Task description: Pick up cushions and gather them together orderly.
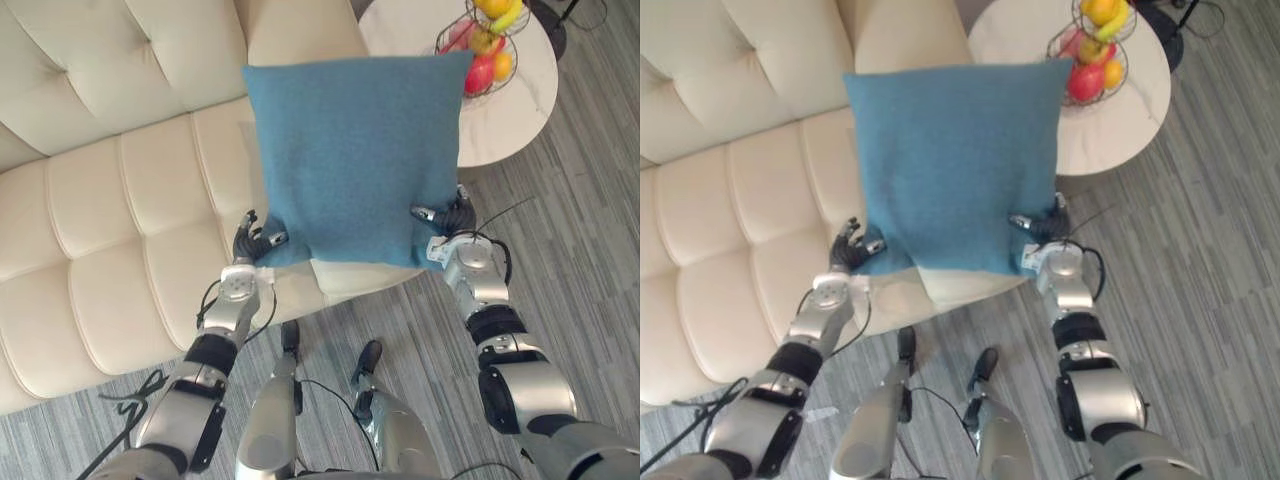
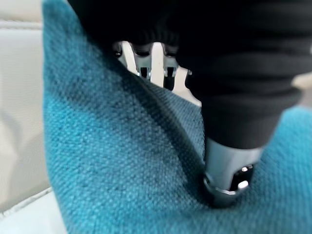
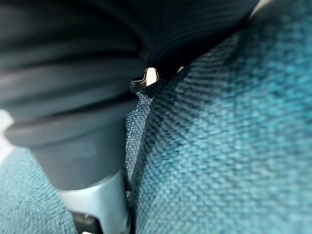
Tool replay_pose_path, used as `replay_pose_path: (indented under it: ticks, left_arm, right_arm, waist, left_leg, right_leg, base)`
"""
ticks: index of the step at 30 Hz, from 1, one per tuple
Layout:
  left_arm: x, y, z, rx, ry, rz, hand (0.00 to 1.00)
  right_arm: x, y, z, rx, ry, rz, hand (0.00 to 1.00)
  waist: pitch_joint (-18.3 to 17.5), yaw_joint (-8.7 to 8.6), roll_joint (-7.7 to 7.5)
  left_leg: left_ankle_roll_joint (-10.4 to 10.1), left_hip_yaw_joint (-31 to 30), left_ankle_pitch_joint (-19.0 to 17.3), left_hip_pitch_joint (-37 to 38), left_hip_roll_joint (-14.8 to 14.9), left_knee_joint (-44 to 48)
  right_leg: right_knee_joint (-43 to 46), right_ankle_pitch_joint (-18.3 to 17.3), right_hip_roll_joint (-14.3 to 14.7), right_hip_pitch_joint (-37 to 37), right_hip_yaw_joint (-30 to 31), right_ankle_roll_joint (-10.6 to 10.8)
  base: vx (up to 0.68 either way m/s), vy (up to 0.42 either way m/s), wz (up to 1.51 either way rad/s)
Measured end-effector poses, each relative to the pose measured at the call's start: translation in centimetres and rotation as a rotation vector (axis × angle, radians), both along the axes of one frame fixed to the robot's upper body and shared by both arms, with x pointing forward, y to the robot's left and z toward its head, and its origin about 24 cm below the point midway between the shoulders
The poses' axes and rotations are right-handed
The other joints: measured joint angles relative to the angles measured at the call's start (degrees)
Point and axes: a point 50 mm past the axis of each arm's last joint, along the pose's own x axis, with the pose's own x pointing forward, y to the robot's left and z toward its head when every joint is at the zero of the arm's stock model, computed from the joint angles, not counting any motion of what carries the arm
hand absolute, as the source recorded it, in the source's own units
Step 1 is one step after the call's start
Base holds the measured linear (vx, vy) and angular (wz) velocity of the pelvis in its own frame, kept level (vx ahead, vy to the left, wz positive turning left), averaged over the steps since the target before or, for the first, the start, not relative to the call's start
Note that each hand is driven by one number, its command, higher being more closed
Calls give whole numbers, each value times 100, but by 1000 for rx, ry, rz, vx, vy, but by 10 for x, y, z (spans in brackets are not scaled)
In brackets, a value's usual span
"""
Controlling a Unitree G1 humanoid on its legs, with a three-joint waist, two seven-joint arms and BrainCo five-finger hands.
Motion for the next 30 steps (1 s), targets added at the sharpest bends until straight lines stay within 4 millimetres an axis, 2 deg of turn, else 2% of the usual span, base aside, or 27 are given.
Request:
replay_pose_path:
  ticks: [1, 3, 7, 12, 16, 18, 19, 23, 24, 26, 27, 30]
  left_arm:
    - [2, -1, 5, 1, -15, 0, 100]
    - [6, -5, 14, -2, -40, 2, 100]
    - [5, -13, 30, -24, -109, -13, 100]
    - [3, -20, 46, -44, -180, -22, 100]
    - [-7, -28, 51, -80, -228, -67, 100]
    - [-22, -31, 51, -107, -274, -96, 100]
    - [-26, -31, 49, -114, -281, -103, 100]
    - [-49, -30, 22, -147, -228, -133, 100]
    - [-60, -27, 4, -160, -173, -131, 100]
    - [-72, -23, -12, -172, -124, -131, 100]
    - [-84, -20, -25, -179, -80, -139, 100]
    - [-105, -17, -41, -205, -28, -150, 100]
  right_arm:
    - [0, 1, 5, 0, -22, 3, 100]
    - [-1, 3, 12, 1, -61, 5, 100]
    - [-4, 2, 17, 3, -96, -14, 100]
    - [-9, -1, 10, 37, -103, -22, 100]
    - [-24, 2, -20, 74, -43, -21, 100]
    - [-43, 4, -47, 127, 14, -24, 100]
    - [-48, 5, -54, 136, 27, -24, 100]
    - [-73, 8, -83, 169, 95, -26, 100]
    - [-84, 7, -94, 169, 129, -21, 100]
    - [-95, 5, -102, 165, 145, -9, 100]
    - [-106, 4, -108, 142, 162, 5, 100]
    - [-124, 4, -113, 135, 171, 34, 100]
  waist:
    - [8, -4, 1]
    - [137, -6, -9]
    - [138, -16, -10]
    - [136, -14, -12]
    - [132, 0, -14]
    - [74, 4, -17]
    - [61, 7, -8]
    - [-51, -75, 22]
    - [-213, -106, 29]
    - [-387, -122, 27]
    - [-590, -128, 39]
    - [-935, -128, 117]
  left_leg:
    - [-6, 1, 64, -62, 14, -71]
    - [-22, 8, 135, -79, 36, -149]
    - [-32, 40, 162, -174, 39, -149]
    - [-34, 136, 164, -123, 39, -136]
    - [-40, 148, 157, 291, 29, -149]
    - [-62, 144, 137, 497, 14, -187]
    - [-62, 140, 137, 562, 12, -250]
    - [-57, 122, 133, 833, -17, -331]
    - [-69, 103, 92, 914, -32, -331]
    - [-85, 60, 53, 1011, -34, -331]
    - [-89, -9, 34, 1069, -32, -331]
    - [-89, -79, 16, 1203, -51, -334]
  right_leg:
    - [38, 6, 2, -113, 10, -8]
    - [105, 16, 9, -210, 23, -23]
    - [184, 13, -8, -344, 38, -24]
    - [182, 14, -19, -303, 58, -24]
    - [99, 10, -21, 147, 77, -19]
    - [-26, -2, -13, 393, 85, -1]
    - [-70, -4, -3, 451, 89, 2]
    - [-216, 9, 26, 764, 83, 21]
    - [-306, 17, 58, 898, 71, 32]
    - [-414, 25, 74, 1054, 54, 44]
    - [-493, 30, 82, 1168, 26, 50]
    - [-592, 28, 87, 1385, -69, 53]
  base:
    - [-72, -9, -5]
    - [-53, -1, -5]
    - [-11, 0, -1]
    - [27, 0, -2]
    - [58, -6, 2]
    - [59, 3, 0]
    - [49, 7, -5]
    - [33, 18, 3]
    - [39, 19, 12]
    - [56, 10, 10]
    - [83, -4, 11]
    - [57, 2, 15]
